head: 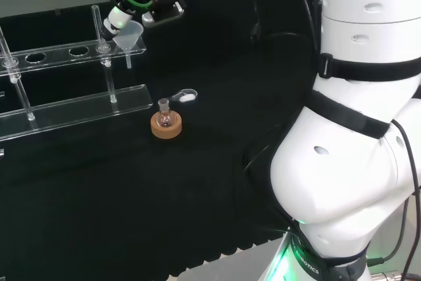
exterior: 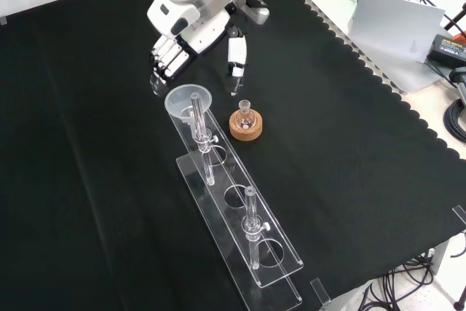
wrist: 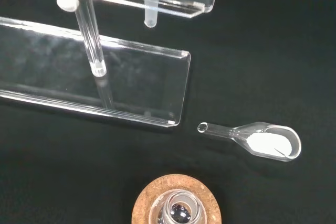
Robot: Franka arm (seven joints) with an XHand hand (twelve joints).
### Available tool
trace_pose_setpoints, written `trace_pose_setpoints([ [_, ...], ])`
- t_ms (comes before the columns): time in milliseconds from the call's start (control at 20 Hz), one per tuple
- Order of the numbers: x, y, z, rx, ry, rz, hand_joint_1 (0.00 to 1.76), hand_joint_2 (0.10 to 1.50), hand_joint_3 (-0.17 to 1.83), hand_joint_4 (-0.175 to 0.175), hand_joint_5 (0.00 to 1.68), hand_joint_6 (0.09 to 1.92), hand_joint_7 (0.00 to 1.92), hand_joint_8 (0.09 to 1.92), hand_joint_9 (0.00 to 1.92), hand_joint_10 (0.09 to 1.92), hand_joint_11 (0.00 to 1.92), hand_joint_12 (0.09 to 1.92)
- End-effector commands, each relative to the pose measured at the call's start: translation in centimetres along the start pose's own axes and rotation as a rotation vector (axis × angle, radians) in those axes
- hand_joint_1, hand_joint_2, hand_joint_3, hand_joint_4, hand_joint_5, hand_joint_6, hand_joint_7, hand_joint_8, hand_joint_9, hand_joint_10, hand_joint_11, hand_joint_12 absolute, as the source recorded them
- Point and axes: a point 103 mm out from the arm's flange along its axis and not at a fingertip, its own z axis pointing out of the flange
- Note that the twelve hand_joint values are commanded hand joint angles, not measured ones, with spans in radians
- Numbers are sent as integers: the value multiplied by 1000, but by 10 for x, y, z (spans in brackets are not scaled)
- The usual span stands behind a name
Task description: Pick up the funnel from the transparent funnel stand.
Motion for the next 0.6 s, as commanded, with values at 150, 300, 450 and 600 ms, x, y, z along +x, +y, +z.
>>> trace_pose_setpoints([
  [150,8,18,4,59,-20,-11,433,802,116,-22,3,87,0,289,25,847,122,1514],
  [300,12,22,5,74,-25,-13,455,795,108,-17,0,87,0,254,24,878,145,1520],
  [450,15,25,5,93,-42,-16,468,789,102,-13,0,87,0,245,30,898,206,1512],
  [600,19,26,5,96,-46,-21,482,783,97,-10,0,87,0,244,35,907,227,1506],
])
